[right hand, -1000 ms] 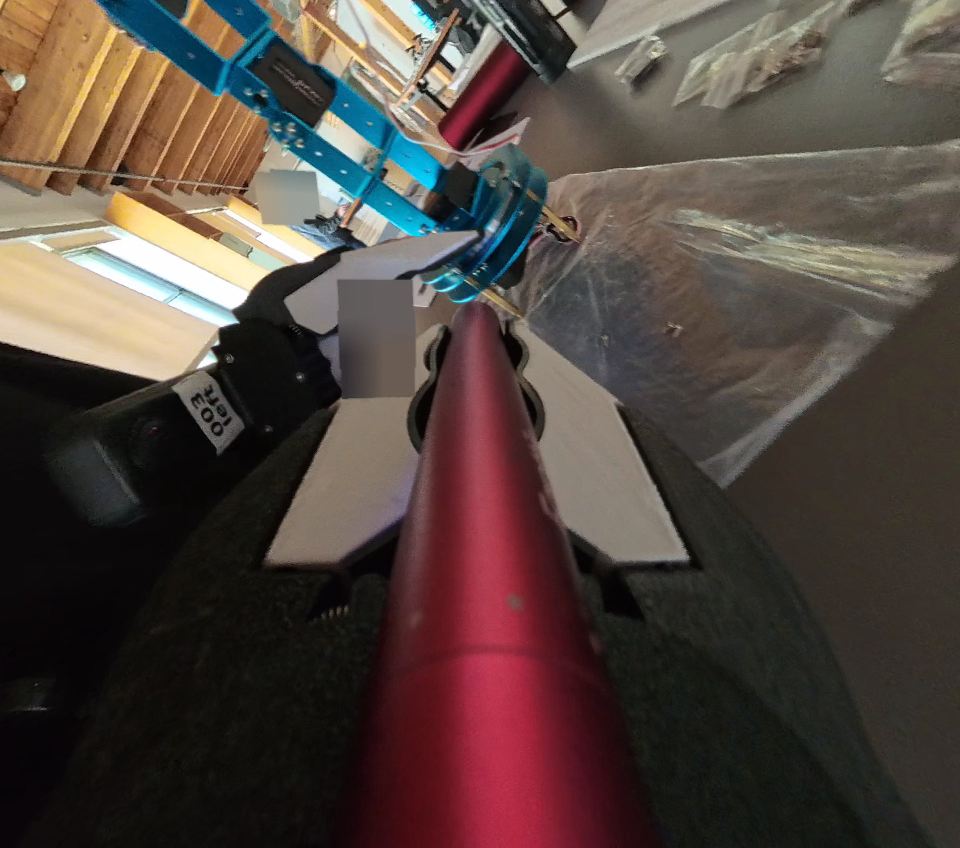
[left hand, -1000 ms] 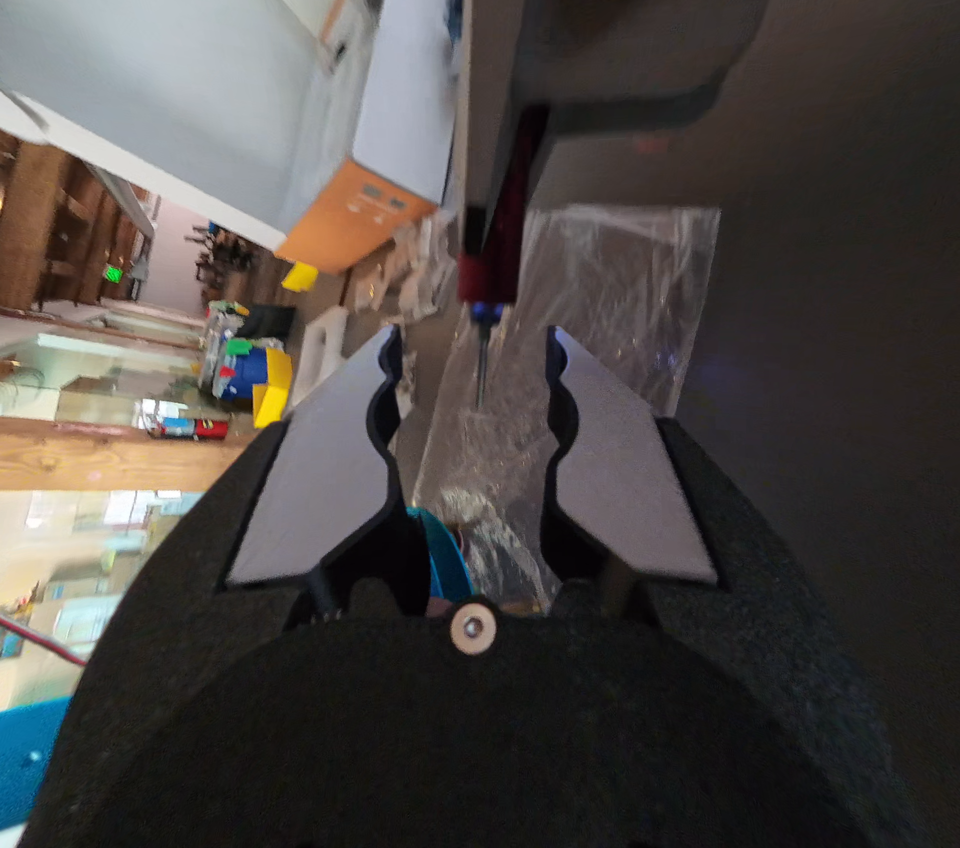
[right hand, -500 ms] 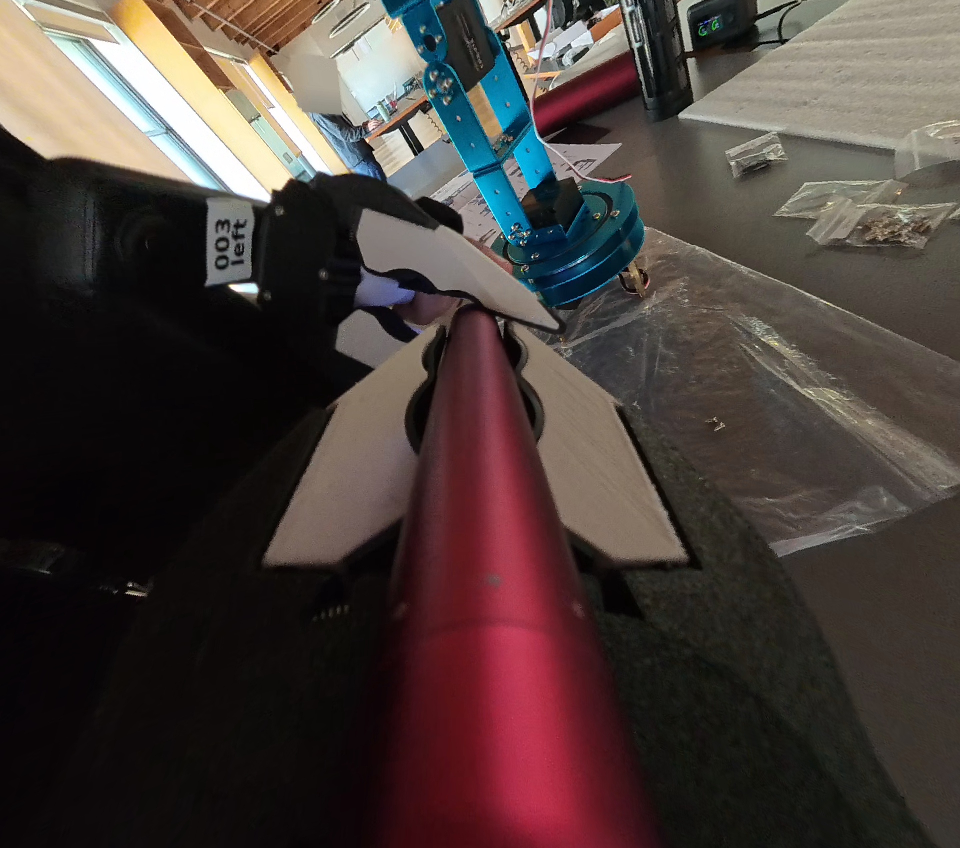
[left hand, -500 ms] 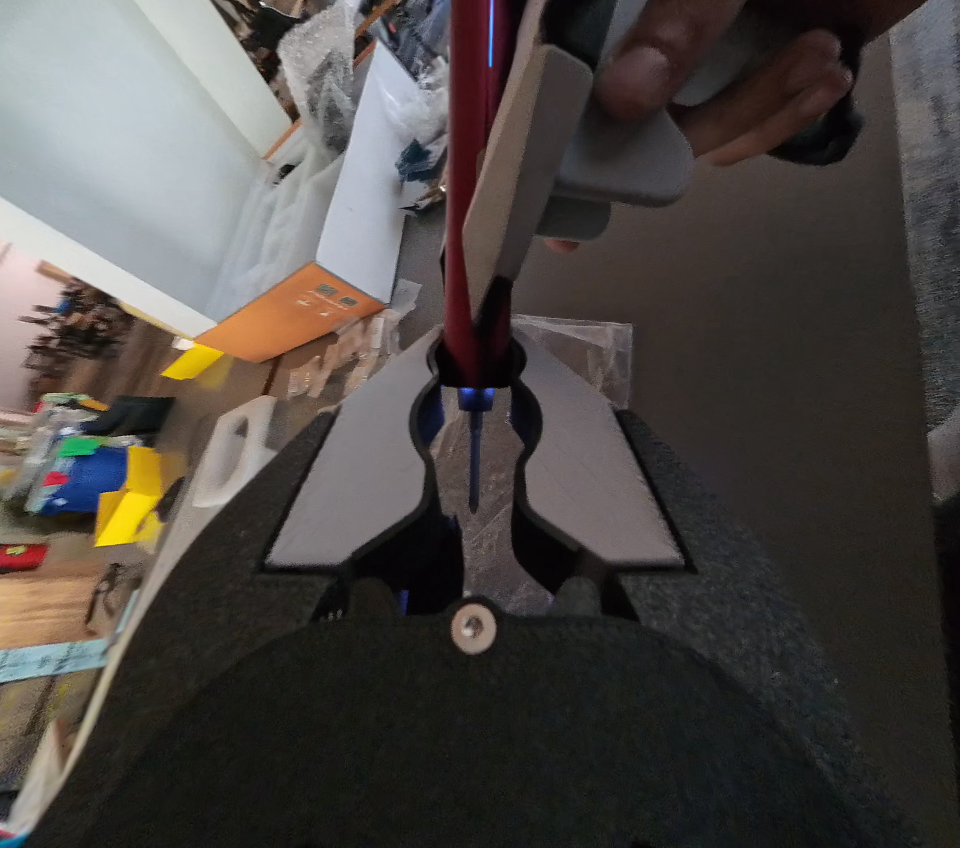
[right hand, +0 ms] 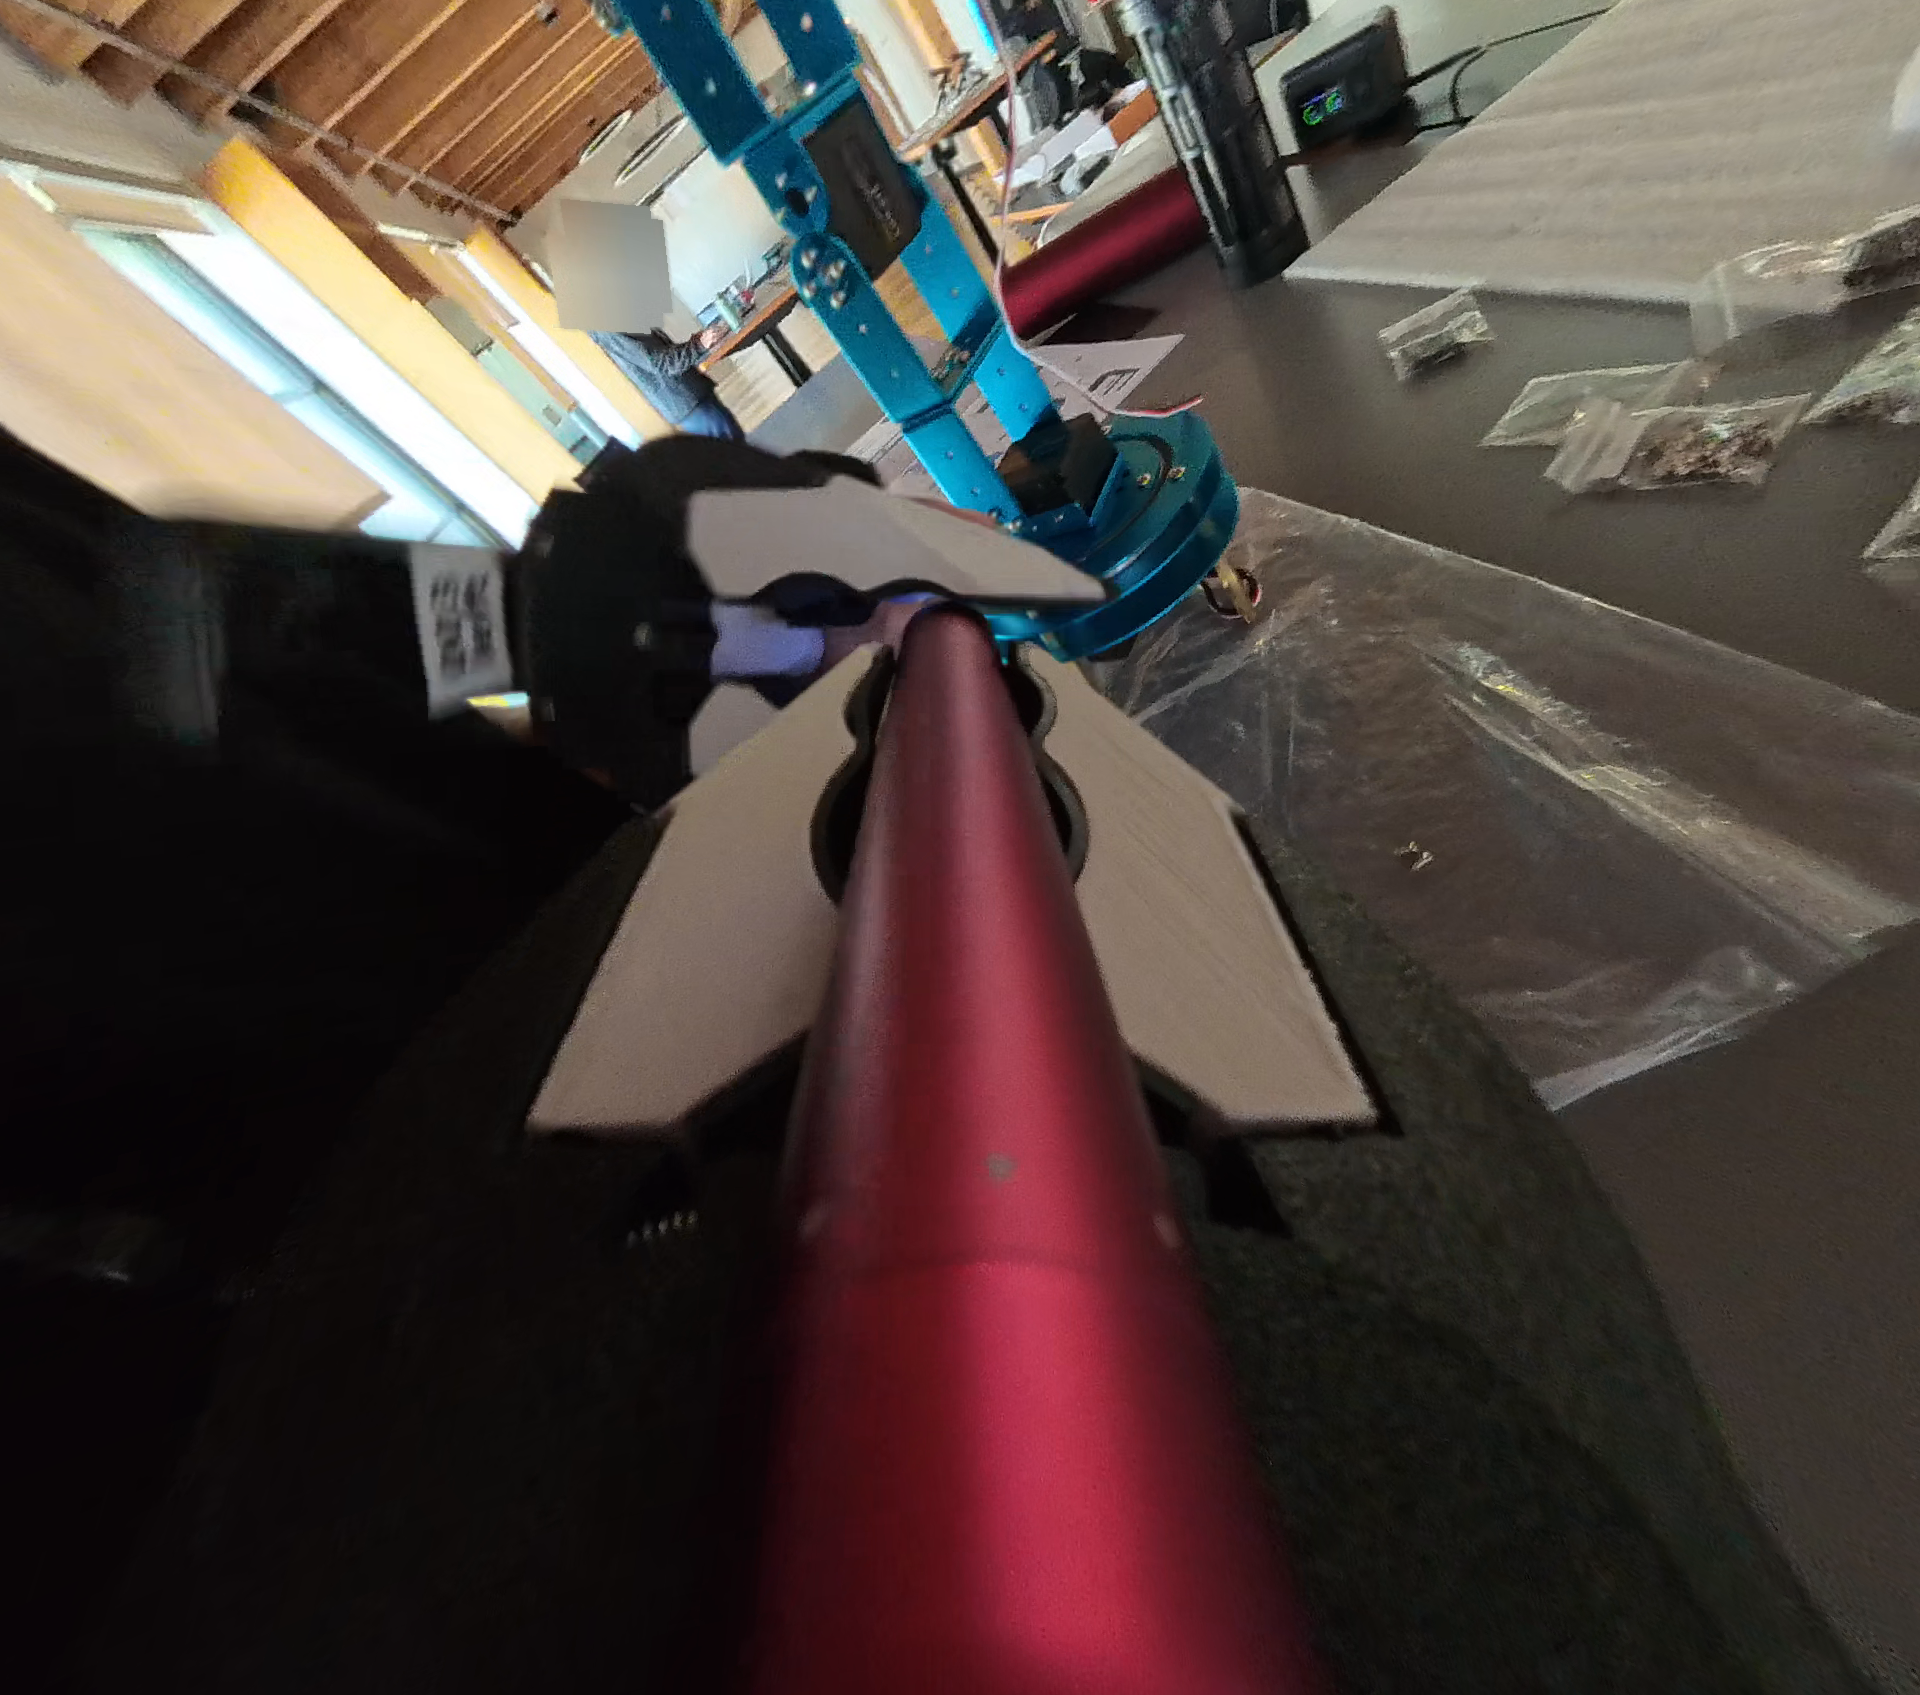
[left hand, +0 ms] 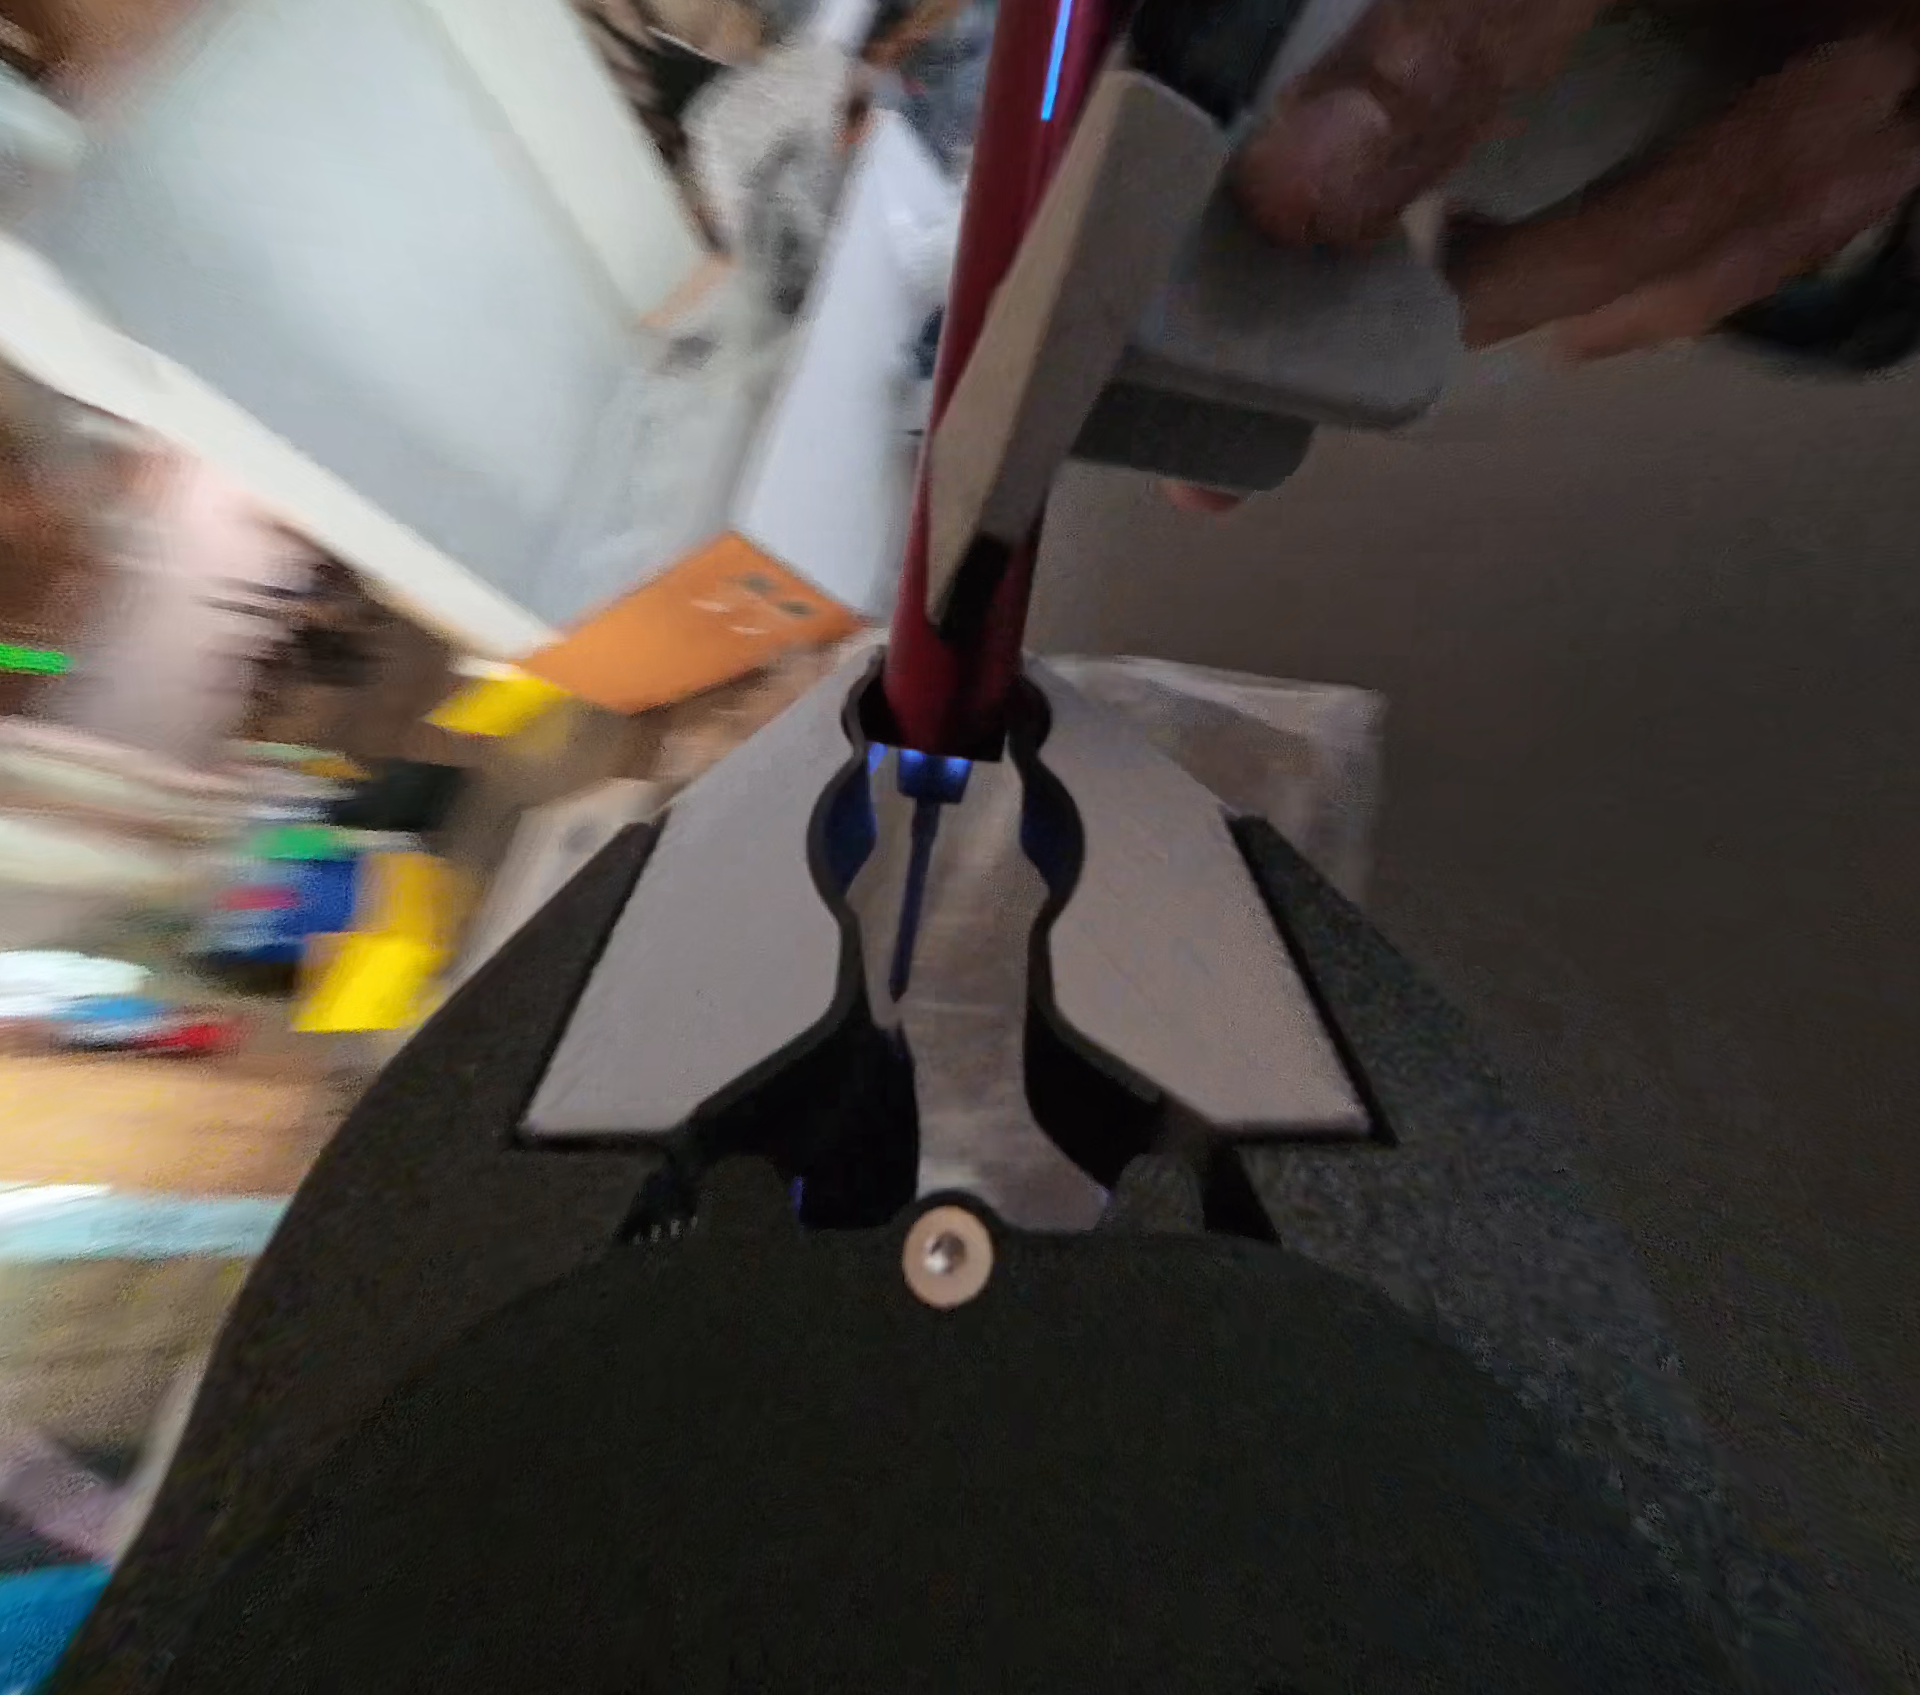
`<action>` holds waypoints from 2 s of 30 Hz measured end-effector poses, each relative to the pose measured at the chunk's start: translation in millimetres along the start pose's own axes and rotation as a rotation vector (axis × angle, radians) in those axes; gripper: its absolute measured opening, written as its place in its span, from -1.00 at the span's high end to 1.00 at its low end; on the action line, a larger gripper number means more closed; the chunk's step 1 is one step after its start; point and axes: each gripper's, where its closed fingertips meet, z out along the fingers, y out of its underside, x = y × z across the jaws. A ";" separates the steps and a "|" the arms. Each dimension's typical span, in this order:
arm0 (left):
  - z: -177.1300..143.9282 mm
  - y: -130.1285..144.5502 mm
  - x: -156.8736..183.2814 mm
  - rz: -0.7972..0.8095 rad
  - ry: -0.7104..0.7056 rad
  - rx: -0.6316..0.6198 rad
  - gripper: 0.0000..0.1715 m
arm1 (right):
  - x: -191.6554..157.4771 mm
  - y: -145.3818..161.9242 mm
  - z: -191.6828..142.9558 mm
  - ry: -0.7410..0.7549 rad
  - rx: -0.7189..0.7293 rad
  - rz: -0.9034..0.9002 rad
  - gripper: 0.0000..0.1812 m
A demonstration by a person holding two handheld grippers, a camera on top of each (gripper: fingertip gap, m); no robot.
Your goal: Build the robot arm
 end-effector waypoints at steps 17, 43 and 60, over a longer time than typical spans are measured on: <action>0.5 -23.1 -5.0 0.245 -0.084 0.072 0.76 | -5.9 -5.4 -11.3 -0.004 -0.037 -0.028 0.75; 6.8 -8.1 -14.9 0.257 -0.151 0.041 0.76 | 7.8 -8.9 0.5 -0.003 -0.008 -0.060 0.74; 25.2 11.0 -9.5 0.112 -0.023 0.010 0.76 | 23.8 -7.9 8.2 -0.018 -0.009 0.042 0.51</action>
